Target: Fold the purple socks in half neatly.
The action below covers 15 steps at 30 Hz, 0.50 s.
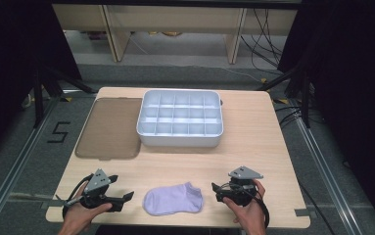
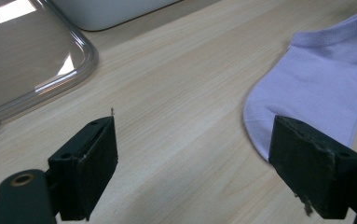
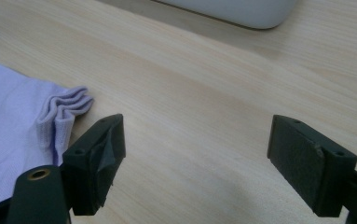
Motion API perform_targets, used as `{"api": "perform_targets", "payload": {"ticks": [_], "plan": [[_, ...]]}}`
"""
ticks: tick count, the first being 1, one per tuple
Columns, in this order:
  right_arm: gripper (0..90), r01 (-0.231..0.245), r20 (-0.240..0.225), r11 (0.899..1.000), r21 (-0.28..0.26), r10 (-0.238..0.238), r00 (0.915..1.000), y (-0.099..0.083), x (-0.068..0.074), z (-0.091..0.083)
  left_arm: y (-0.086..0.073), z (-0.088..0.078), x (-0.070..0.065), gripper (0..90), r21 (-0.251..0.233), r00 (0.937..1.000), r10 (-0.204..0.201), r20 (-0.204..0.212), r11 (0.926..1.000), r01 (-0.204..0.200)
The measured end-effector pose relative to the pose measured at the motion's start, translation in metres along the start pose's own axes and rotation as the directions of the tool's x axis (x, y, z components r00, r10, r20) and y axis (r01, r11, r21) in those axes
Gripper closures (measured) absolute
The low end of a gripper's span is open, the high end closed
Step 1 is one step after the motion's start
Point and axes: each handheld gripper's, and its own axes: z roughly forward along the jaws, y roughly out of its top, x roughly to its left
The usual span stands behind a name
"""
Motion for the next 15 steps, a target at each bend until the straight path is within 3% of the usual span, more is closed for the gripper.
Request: {"api": "perform_targets", "payload": {"ticks": [3,7,9,13,14,15], "plan": [[21.1,-0.016,-0.017,1.0,0.006,0.016,0.9997,0.0011,0.0013,0.0004,-0.0001,0.0001,0.0012,14.8,0.014,1.0,0.005,0.0,0.9999,-0.005],[22.5,-0.015,-0.006,1.0,0.001,0.015,0.9999,0.0018,0.0025,-0.0008,-0.0004,0.0011,0.0,14.8,0.028,0.9999,0.015,0.006,0.9995,-0.015],[25.5,0.012,-0.005,1.0,-0.009,-0.012,0.9999,0.0023,0.0025,-0.0011,-0.0012,0.0028,-0.0018,14.8,0.023,0.9999,-0.008,0.007,0.9997,0.007],[30.9,0.01,-0.038,1.0,-0.017,-0.011,0.9992,0.0047,0.007,-0.003,-0.0008,0.0024,0.0005,14.8,0.036,0.9998,0.017,0.006,0.9992,-0.017],[33.5,0.045,-0.038,0.999,-0.03,-0.046,0.9982,0.0052,0.0062,-0.0023,-0.0006,0.0017,0.0021,14.8,0.043,0.9995,0.032,0.005,0.9986,-0.033],[37.2,0.043,-0.04,0.999,-0.025,-0.044,0.9982,0.0058,0.0083,-0.0036,-0.001,0.0023,0.0006,14.8,0.031,1.0,0.005,-0.003,0.9995,-0.005]]}}
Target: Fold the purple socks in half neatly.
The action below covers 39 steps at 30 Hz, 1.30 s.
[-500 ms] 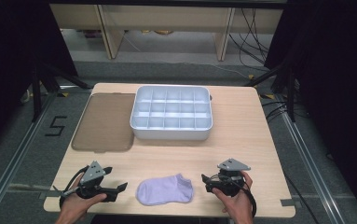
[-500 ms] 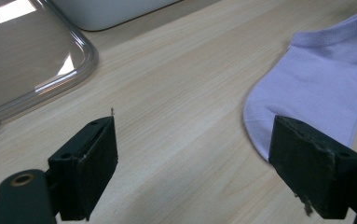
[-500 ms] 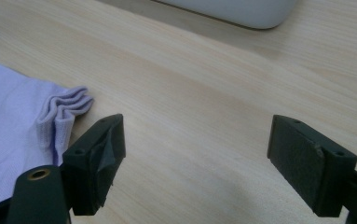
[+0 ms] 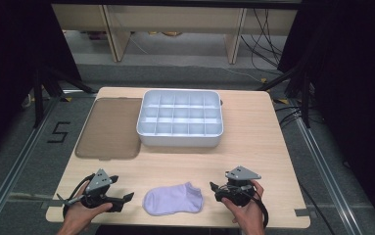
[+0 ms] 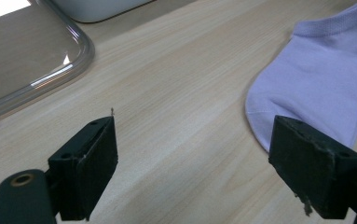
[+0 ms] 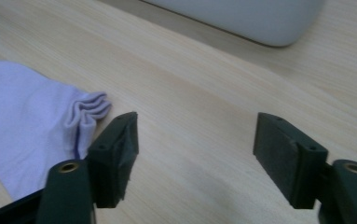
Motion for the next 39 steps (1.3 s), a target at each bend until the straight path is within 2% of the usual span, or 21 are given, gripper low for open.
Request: {"api": "perform_targets", "payload": {"ticks": [4,6,8,11,12,13,17,18,21,23,24,25,26,28,29,31,33,34,36,37,39], "plan": [[45.0,-0.008,-0.035,1.0,-0.022,0.008,0.9994,0.004,0.009,-0.002,0.0,-0.001,0.003,14.8,0.005,0.9998,0.018,-0.001,0.9998,-0.018],[49.2,-0.012,-0.056,1.0,-0.019,0.011,0.9984,0.007,0.013,-0.004,0.0,-0.001,0.002,14.8,-0.004,1.0,0.003,-0.003,1.0,-0.003],[55.1,0.022,-0.072,0.999,-0.035,-0.025,0.9971,0.009,0.017,-0.003,0.0,-0.001,0.002,14.8,0.001,1.0,0.004,-0.001,1.0,-0.004],[67.7,0.041,-0.093,0.998,-0.049,-0.045,0.9947,0.014,0.025,-0.005,0.001,-0.002,0.003,14.8,0.022,0.9997,0.026,0.0,0.9994,-0.026],[71.8,0.037,-0.099,0.998,-0.056,-0.043,0.9942,0.015,0.029,-0.005,0.001,-0.002,0.002,14.9,0.023,0.9999,0.015,-0.003,0.9996,-0.015],[74.3,0.063,-0.101,0.995,-0.072,-0.07,0.9925,0.016,0.03,-0.005,0.001,-0.002,0.001,14.8,0.014,1.0,0.006,-0.002,0.9999,-0.006],[83.6,0.077,-0.169,0.994,-0.075,-0.089,0.9816,0.02,0.043,0.0,0.001,-0.001,0.001,14.9,0.01,1.0,0.002,-0.003,0.9999,-0.002],[85.3,0.096,-0.191,0.993,-0.073,-0.108,0.9757,0.021,0.046,0.003,0.001,-0.002,0.001,14.9,0.011,1.0,0.006,-0.001,0.9999,-0.006],[88.0,0.131,-0.207,0.988,-0.075,-0.144,0.9676,0.025,0.057,0.008,0.001,-0.002,0.001,14.9,0.008,0.9999,0.011,0.003,0.9999,-0.011],[89.3,0.135,-0.215,0.99,-0.042,-0.141,0.9663,0.025,0.065,0.012,0.001,-0.002,0.001,14.9,0.003,1.0,0.006,0.005,1.0,-0.006],[89.5,0.17,-0.212,0.984,-0.047,-0.177,0.9611,0.026,0.066,0.015,0.001,-0.001,0.0,14.9,0.007,0.9999,-0.008,0.009,0.9999,0.008],[89.6,0.186,-0.213,0.982,-0.033,-0.189,0.9587,0.026,0.068,0.018,0.001,-0.001,0.001,14.9,0.006,0.9999,0.011,0.009,0.9999,-0.011],[89.6,0.182,-0.219,0.983,-0.021,-0.182,0.9585,0.025,0.07,0.02,0.001,-0.001,0.001,14.9,0.005,0.9999,0.01,0.008,0.9999,-0.01],[89.7,0.217,-0.226,0.976,0.01,-0.21,0.9513,0.025,0.074,0.027,0.001,-0.001,0.001,15.0,0.006,0.9999,0.013,0.008,0.9999,-0.013],[89.7,0.217,-0.226,0.976,0.01,-0.21,0.9513,0.025,0.074,0.027,0.001,-0.002,0.002,15.0,0.02,0.9994,0.034,-0.002,0.9992,-0.034],[89.6,0.245,-0.217,0.969,0.018,-0.236,0.9474,0.023,0.077,0.033,0.001,0.0,0.0,15.0,0.0,0.9999,0.01,0.008,1.0,-0.01],[89.7,0.248,-0.226,0.967,0.065,-0.228,0.9471,0.022,0.078,0.035,0.001,0.0,-0.001,15.0,0.006,1.0,0.007,0.004,1.0,-0.007],[89.6,0.261,-0.231,0.963,0.062,-0.24,0.9428,0.022,0.077,0.037,0.001,0.001,-0.001,15.0,0.003,0.9999,0.007,0.01,1.0,-0.007],[89.6,0.245,-0.227,0.967,0.068,-0.224,0.9476,0.021,0.081,0.04,0.001,0.001,-0.001,15.0,0.006,0.9999,0.001,0.011,1.0,-0.001],[89.6,0.255,-0.239,0.964,0.082,-0.229,0.9437,0.022,0.081,0.04,0.001,0.001,-0.001,15.0,0.002,0.9998,0.013,0.012,0.9999,-0.013],[89.6,0.266,-0.244,0.962,0.064,-0.243,0.9389,0.021,0.084,0.044,0.001,0.002,-0.001,15.0,0.003,0.9998,0.013,0.013,0.9999,-0.013]]}}
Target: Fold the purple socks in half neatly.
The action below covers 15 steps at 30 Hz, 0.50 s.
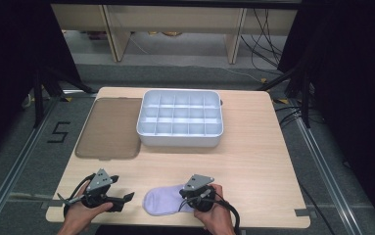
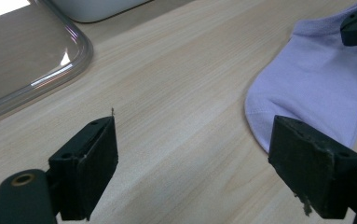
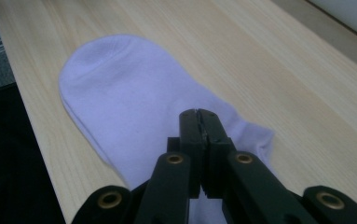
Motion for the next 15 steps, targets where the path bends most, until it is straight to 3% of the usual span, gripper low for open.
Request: {"api": "perform_targets", "payload": {"ticks": [1,6,12,13,15], "plan": [[89.6,0.007,-0.014,1.0,0.02,-0.006,0.9999,0.001,0.0,0.0,0.0,-0.001,0.001,15.0,0.014,0.9998,0.022,0.002,0.9997,-0.022],[89.2,0.02,-0.021,1.0,0.024,-0.02,0.9996,0.001,0.0,0.01,0.0,0.0,-0.001,15.0,0.009,1.0,0.001,-0.001,1.0,-0.001],[89.2,0.038,-0.022,0.998,0.044,-0.037,0.9991,0.002,-0.002,0.017,0.0,0.001,-0.001,15.1,0.013,1.0,0.003,0.003,0.9999,-0.003],[89.2,0.03,-0.024,0.997,0.068,-0.028,0.9993,0.003,-0.002,0.017,0.0,-0.001,0.0,15.0,0.03,0.9998,0.021,0.005,0.9993,-0.022],[89.4,0.034,-0.016,0.998,0.061,-0.033,0.9993,0.0,-0.006,0.021,0.0,0.0,-0.001,15.1,0.012,1.0,0.003,0.003,0.9999,-0.003]]}}
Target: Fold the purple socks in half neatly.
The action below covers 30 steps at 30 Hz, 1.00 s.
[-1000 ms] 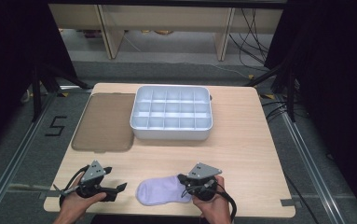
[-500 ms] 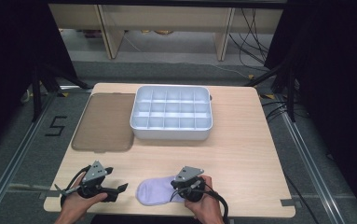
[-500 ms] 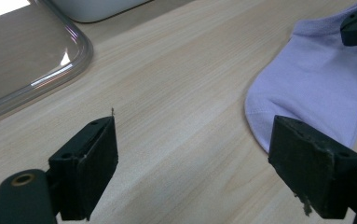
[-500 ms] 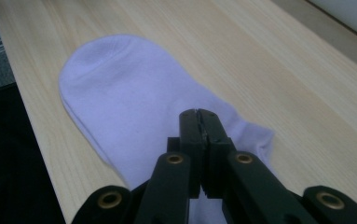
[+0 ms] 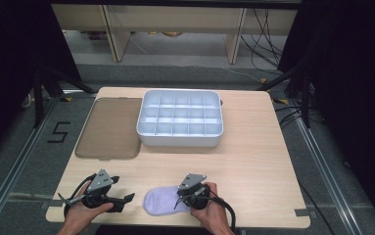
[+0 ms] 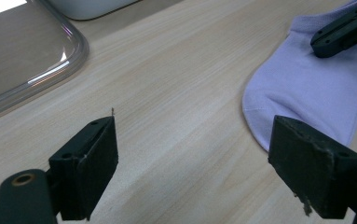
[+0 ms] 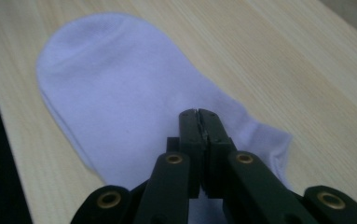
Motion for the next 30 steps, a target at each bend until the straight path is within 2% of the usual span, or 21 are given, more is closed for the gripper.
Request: {"api": "perform_targets", "payload": {"ticks": [1,3,4,5,7,8,12,13,14,16,17,18,19,20,21,22,24,25,26,27,30], "plan": [[89.5,-0.021,0.0,1.0,0.0,0.021,0.9998,0.0,-0.001,-0.001,0.0,0.0,0.0,15.1,0.0,1.0,0.0,0.001,1.0,0.0],[89.7,-0.018,0.019,1.0,0.002,0.018,0.9997,-0.001,-0.005,-0.001,0.0,-0.001,0.002,15.1,0.015,0.9994,0.034,-0.003,0.9993,-0.034],[89.7,-0.025,0.019,1.0,0.014,0.024,0.9995,-0.002,-0.007,-0.003,0.0,-0.001,0.002,15.2,0.019,0.9995,0.03,0.005,0.9994,-0.03],[89.8,-0.036,0.026,0.999,0.015,0.035,0.999,-0.003,-0.009,-0.004,0.0,-0.001,0.0,15.2,0.015,1.0,0.003,0.003,0.9999,-0.003],[89.8,-0.048,0.034,0.999,0.006,0.048,0.9983,-0.005,-0.013,-0.005,0.0,-0.001,0.0,15.2,0.015,0.9998,0.02,0.002,0.9997,-0.02],[89.8,-0.08,0.042,0.997,0.012,0.079,0.9959,-0.006,-0.014,-0.006,0.0,-0.001,0.0,15.2,0.019,0.9998,0.021,0.0,0.9996,-0.021],[89.8,-0.065,0.052,0.998,-0.002,0.065,0.9965,-0.01,-0.023,-0.008,0.0,-0.001,0.0,15.3,0.016,0.9998,0.02,0.003,0.9997,-0.02],[89.8,-0.087,0.06,0.996,0.0,0.087,0.9944,-0.01,-0.024,-0.009,0.0,0.0,-0.001,15.2,0.01,0.9999,0.008,0.009,0.9999,-0.008],[89.8,-0.098,0.06,0.995,0.011,0.097,0.9934,-0.011,-0.026,-0.011,0.0,0.0,0.0,15.2,0.019,0.9997,0.02,0.012,0.9996,-0.021],[89.8,-0.124,0.067,0.992,0.012,0.123,0.9902,-0.014,-0.029,-0.013,0.001,0.003,-0.002,15.2,-0.006,0.9997,0.001,0.026,1.0,-0.001],[89.8,-0.124,0.067,0.992,0.012,0.123,0.9902,-0.014,-0.029,-0.013,0.002,0.002,-0.002,15.2,0.015,0.9992,-0.011,0.038,0.9998,0.01],[89.8,-0.126,0.061,0.992,0.022,0.125,0.9903,-0.014,-0.03,-0.015,0.002,0.004,-0.004,15.2,0.003,0.9988,-0.021,0.044,0.9998,0.021],[89.8,-0.11,0.063,0.994,0.015,0.109,0.9921,-0.015,-0.032,-0.015,0.004,0.005,-0.002,15.2,0.005,0.9985,0.034,0.043,0.9994,-0.034],[89.7,-0.119,0.064,0.993,0.025,0.118,0.991,-0.015,-0.032,-0.016,0.004,0.007,-0.005,15.2,-0.001,0.9986,0.017,0.05,0.9999,-0.016],[89.7,-0.092,0.054,0.996,0.018,0.091,0.9944,-0.016,-0.035,-0.016,0.005,0.009,-0.008,15.2,0.008,0.9985,0.006,0.054,0.9999,-0.007],[89.8,-0.093,0.052,0.996,0.013,0.092,0.9944,-0.017,-0.036,-0.016,0.006,0.012,-0.008,15.2,0.004,0.9978,0.021,0.063,0.9998,-0.022],[89.7,-0.102,0.061,0.995,0.015,0.101,0.993,-0.019,-0.038,-0.018,0.008,0.019,-0.012,15.6,0.004,0.9974,0.004,0.073,1.0,-0.004],[89.7,-0.129,0.063,0.992,0.016,0.127,0.9898,-0.019,-0.037,-0.019,0.011,0.022,-0.011,17.0,0.024,0.9957,0.028,0.088,0.9992,-0.03],[89.6,-0.122,0.068,0.992,0.017,0.121,0.9904,-0.02,-0.038,-0.019,0.012,0.026,-0.014,18.1,0.004,0.9954,0.001,0.096,1.0,-0.002],[89.7,-0.13,0.066,0.991,0.012,0.129,0.9894,-0.02,-0.038,-0.019,0.014,0.027,-0.014,18.5,0.02,0.9947,0.032,0.098,0.9992,-0.034],[89.6,-0.119,0.07,0.993,0.015,0.118,0.9906,-0.021,-0.04,-0.021,0.02,0.037,-0.022,25.0,0.012,0.992,0.003,0.126,0.9999,-0.004]]}}
